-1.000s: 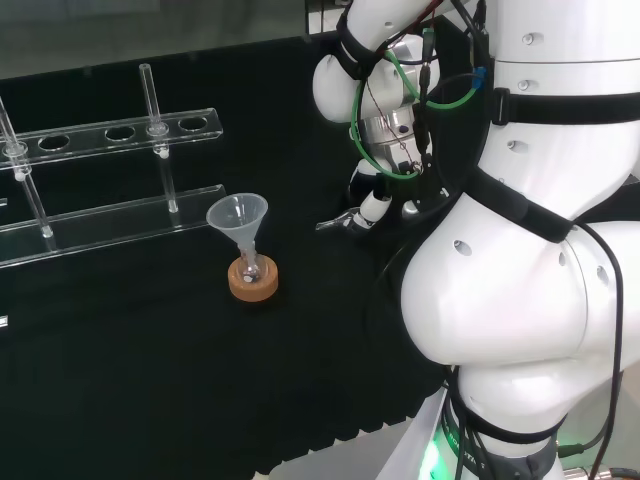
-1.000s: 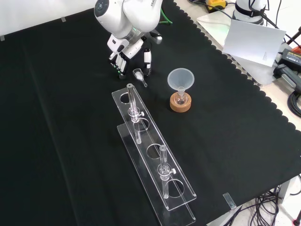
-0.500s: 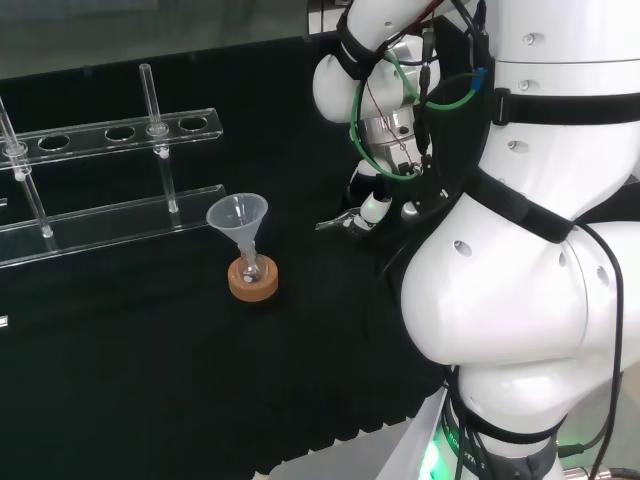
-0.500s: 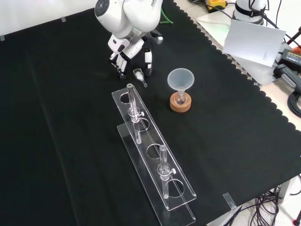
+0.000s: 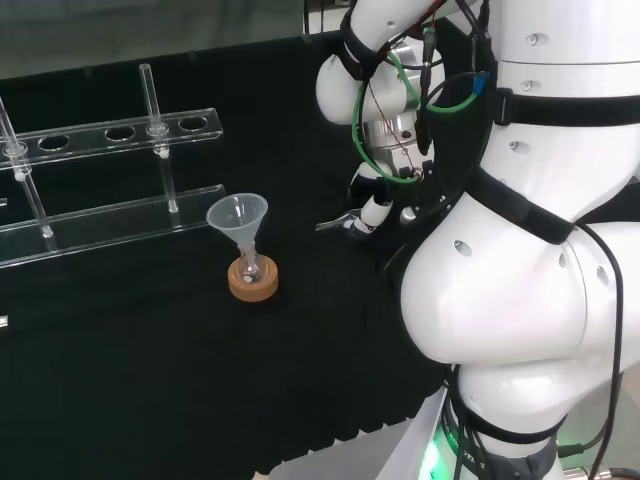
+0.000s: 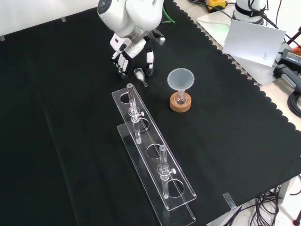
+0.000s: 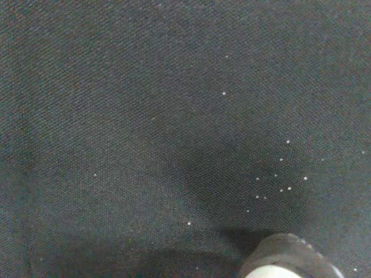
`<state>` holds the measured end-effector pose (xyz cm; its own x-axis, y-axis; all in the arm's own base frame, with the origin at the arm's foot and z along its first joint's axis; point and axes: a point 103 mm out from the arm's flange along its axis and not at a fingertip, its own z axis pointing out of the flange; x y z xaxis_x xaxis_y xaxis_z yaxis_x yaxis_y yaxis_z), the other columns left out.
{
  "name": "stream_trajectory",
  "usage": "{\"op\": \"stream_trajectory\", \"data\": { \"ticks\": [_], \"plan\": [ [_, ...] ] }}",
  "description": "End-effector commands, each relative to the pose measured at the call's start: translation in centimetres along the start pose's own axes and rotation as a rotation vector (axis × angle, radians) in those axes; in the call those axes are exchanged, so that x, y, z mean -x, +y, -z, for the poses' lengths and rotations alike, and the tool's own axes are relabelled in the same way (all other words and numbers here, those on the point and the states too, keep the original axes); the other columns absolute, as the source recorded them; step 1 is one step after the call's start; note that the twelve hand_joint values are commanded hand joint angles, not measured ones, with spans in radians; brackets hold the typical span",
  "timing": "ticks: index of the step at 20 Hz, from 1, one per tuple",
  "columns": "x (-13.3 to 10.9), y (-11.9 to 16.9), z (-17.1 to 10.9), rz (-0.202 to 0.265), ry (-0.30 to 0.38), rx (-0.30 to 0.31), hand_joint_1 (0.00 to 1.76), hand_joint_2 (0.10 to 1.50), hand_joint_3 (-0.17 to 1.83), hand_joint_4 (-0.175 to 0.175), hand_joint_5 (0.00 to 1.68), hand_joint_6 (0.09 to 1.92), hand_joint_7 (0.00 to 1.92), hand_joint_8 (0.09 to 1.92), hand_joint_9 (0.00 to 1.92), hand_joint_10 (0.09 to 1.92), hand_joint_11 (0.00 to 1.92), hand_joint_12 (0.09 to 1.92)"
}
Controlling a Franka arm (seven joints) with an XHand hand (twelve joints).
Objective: Pick up the weighing funnel.
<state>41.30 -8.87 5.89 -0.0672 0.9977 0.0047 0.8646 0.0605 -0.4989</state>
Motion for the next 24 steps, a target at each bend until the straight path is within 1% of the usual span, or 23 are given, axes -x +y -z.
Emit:
{"op": "stream_trajectory", "data": {
  "ticks": [1, 5, 10, 12, 14, 18, 24],
  "plan": [
    [0.04, -0.43, 0.35, -0.019, 0.016, 0.044, 0.86, 0.71, 0.21, 0.175, 1.09, 0.52, 1.26, 0.41, 0.78, 0.4, 0.0, 1.4],
    [-0.03, -0.94, 0.28, -0.025, 0.021, 0.068, 0.88, 0.69, 0.25, 0.175, 1.12, 0.5, 1.31, 0.42, 0.82, 0.37, 0.0, 1.44],
    [-0.22, -1.3, 0.25, -0.032, 0.031, 0.094, 0.91, 0.62, 0.4, 0.175, 1.22, 0.43, 1.43, 0.35, 0.89, 0.31, 0.0, 1.5],
    [-0.31, -1.33, 0.21, -0.035, 0.034, 0.093, 1.04, 0.73, 0.36, 0.175, 1.31, 0.41, 1.47, 0.31, 0.92, 0.3, 0.0, 1.52],
    [-0.38, -1.34, 0.18, -0.037, 0.036, 0.094, 1.09, 0.79, 0.32, 0.175, 1.35, 0.38, 1.5, 0.29, 0.94, 0.29, 0.0, 1.52],
    [-0.31, -1.26, -0.03, -0.049, 0.039, 0.096, 1.11, 0.81, 0.29, 0.175, 1.38, 0.34, 1.52, 0.27, 0.95, 0.29, 0.0, 1.53],
    [-0.36, -1.22, -0.1, -0.05, 0.051, 0.106, 1.12, 0.81, 0.29, 0.175, 1.4, 0.3, 1.53, 0.25, 0.97, 0.28, 0.0, 1.54]
  ]
}}
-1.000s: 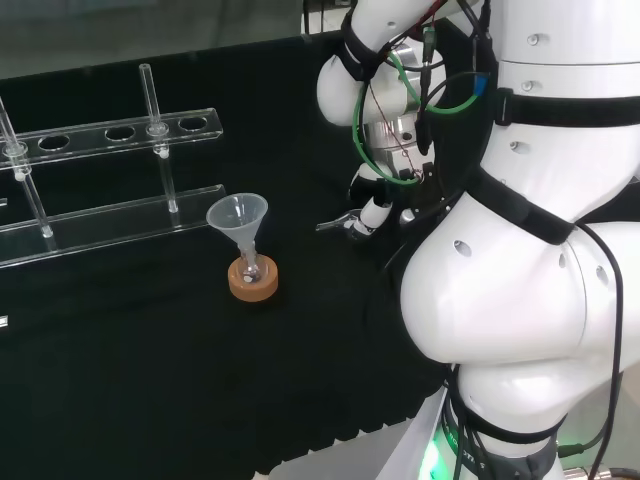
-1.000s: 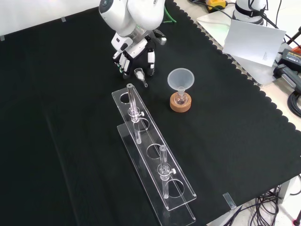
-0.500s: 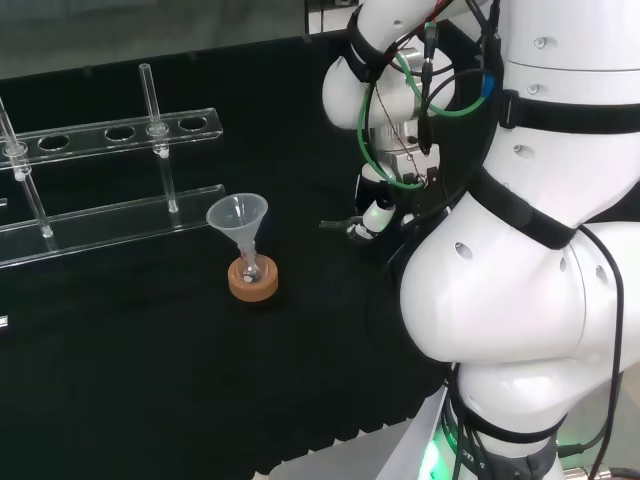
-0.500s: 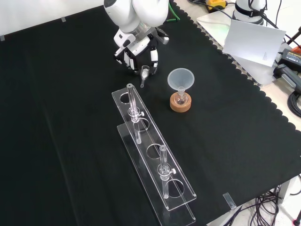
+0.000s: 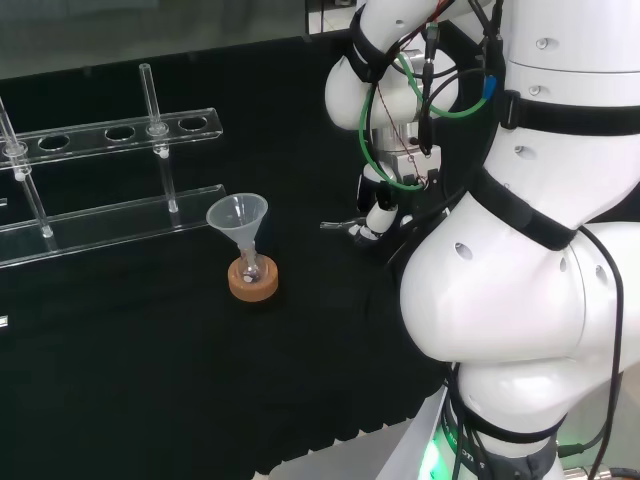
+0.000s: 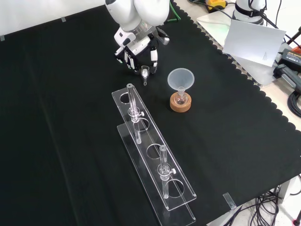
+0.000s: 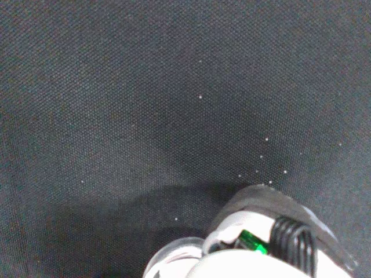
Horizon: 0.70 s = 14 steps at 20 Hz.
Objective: Pick up the weighing funnel.
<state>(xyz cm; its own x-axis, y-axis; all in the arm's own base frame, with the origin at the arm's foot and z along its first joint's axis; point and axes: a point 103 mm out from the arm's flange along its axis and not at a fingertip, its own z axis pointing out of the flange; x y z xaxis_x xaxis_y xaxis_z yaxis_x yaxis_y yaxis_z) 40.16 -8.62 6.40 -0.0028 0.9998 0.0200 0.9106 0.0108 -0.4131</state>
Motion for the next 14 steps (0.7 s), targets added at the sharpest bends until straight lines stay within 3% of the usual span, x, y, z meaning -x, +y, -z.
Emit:
{"op": "stream_trajectory", "data": {
  "ticks": [1, 14],
  "plan": [
    [0.0, 0.0, 0.1, -0.001, 0.012, 0.014, 1.12, 0.8, 0.29, 0.175, 1.4, 0.29, 1.53, 0.25, 0.97, 0.28, 0.0, 1.55],
    [0.1, 0.0, 1.1, 0.005, 0.02, 0.048, 1.13, 0.74, 0.39, 0.175, 1.48, 0.16, 1.61, 0.17, 1.03, 0.26, 0.01, 1.56]
  ]
}}
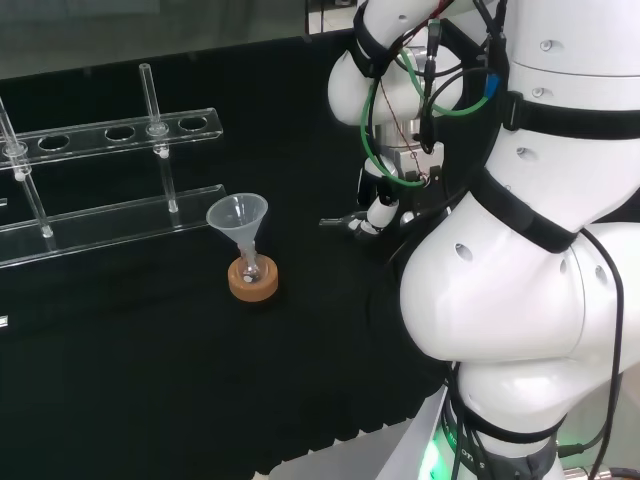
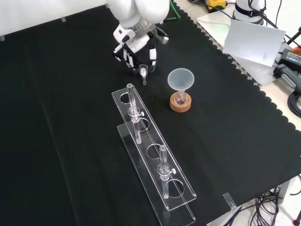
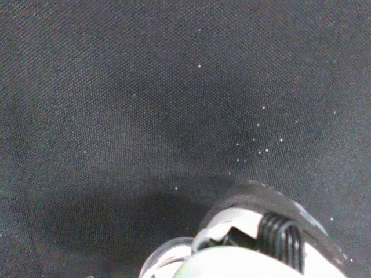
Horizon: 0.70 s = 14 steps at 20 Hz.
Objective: Pick up the weighing funnel.
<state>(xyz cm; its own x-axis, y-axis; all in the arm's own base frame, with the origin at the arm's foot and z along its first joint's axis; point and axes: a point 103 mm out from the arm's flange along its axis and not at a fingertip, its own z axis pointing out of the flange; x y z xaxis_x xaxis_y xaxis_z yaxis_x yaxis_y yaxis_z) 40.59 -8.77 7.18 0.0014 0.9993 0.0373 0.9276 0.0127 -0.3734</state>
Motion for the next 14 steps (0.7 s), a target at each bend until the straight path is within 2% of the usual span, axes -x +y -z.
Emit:
{"op": "stream_trajectory", "data": {
  "ticks": [1, 11, 14],
  "plan": [
    [0.0, -0.1, 0.3, 0.002, 0.006, 0.007, 1.13, 0.73, 0.4, 0.175, 1.48, 0.16, 1.61, 0.17, 1.03, 0.26, 0.01, 1.56],
    [0.1, -0.3, 1.8, 0.015, 0.002, 0.028, 1.13, 0.73, 0.41, 0.175, 1.49, 0.15, 1.62, 0.16, 1.04, 0.26, 0.01, 1.56],
    [0.3, -0.5, 3.2, 0.022, 0.002, 0.055, 1.13, 0.73, 0.41, 0.175, 1.49, 0.15, 1.62, 0.16, 1.04, 0.26, 0.01, 1.56]
  ]
}}
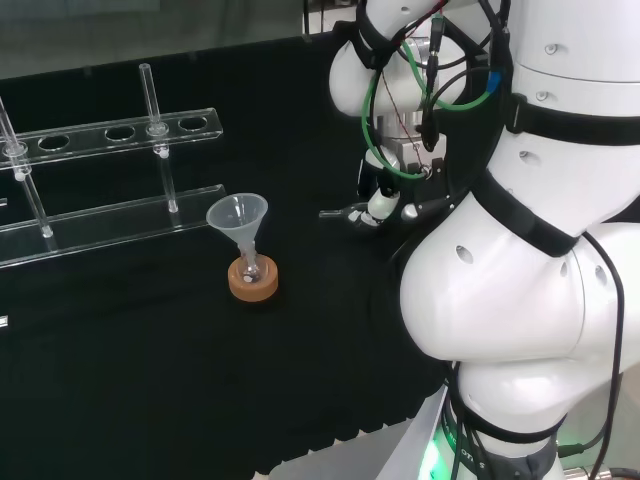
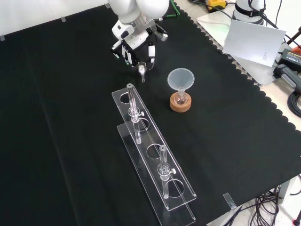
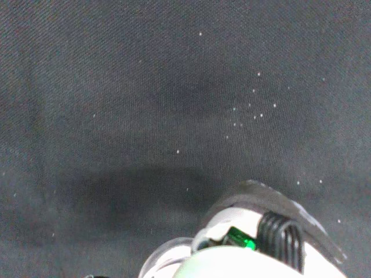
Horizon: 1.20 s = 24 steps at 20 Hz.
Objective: Pick up the weighing funnel.
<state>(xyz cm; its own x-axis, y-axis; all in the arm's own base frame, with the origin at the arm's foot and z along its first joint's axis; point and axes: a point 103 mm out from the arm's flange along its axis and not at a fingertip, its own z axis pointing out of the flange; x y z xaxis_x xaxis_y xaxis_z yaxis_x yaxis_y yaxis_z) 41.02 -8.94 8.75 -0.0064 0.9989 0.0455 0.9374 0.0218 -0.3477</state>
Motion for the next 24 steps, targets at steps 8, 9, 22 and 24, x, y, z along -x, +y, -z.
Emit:
{"op": "stream_trajectory", "data": {
  "ticks": [8, 9, 22, 24],
  "plan": [
    [0.1, 0.1, 4.9, 0.035, 0.01, 0.093, 1.13, 0.73, 0.41, 0.175, 1.49, 0.15, 1.62, 0.16, 1.04, 0.26, 0.01, 1.56],
    [0.0, 0.1, 5.2, 0.039, 0.011, 0.096, 1.13, 0.73, 0.41, 0.175, 1.49, 0.15, 1.62, 0.16, 1.04, 0.26, 0.01, 1.56],
    [-1.0, -0.7, 8.3, 0.093, 0.011, 0.129, 1.13, 0.72, 0.42, 0.175, 1.49, 0.15, 1.62, 0.15, 1.04, 0.25, 0.0, 1.55],
    [-1.3, -0.9, 8.6, 0.107, 0.016, 0.123, 1.13, 0.72, 0.42, 0.175, 1.49, 0.15, 1.62, 0.15, 1.03, 0.25, 0.0, 1.55]
  ]
}}
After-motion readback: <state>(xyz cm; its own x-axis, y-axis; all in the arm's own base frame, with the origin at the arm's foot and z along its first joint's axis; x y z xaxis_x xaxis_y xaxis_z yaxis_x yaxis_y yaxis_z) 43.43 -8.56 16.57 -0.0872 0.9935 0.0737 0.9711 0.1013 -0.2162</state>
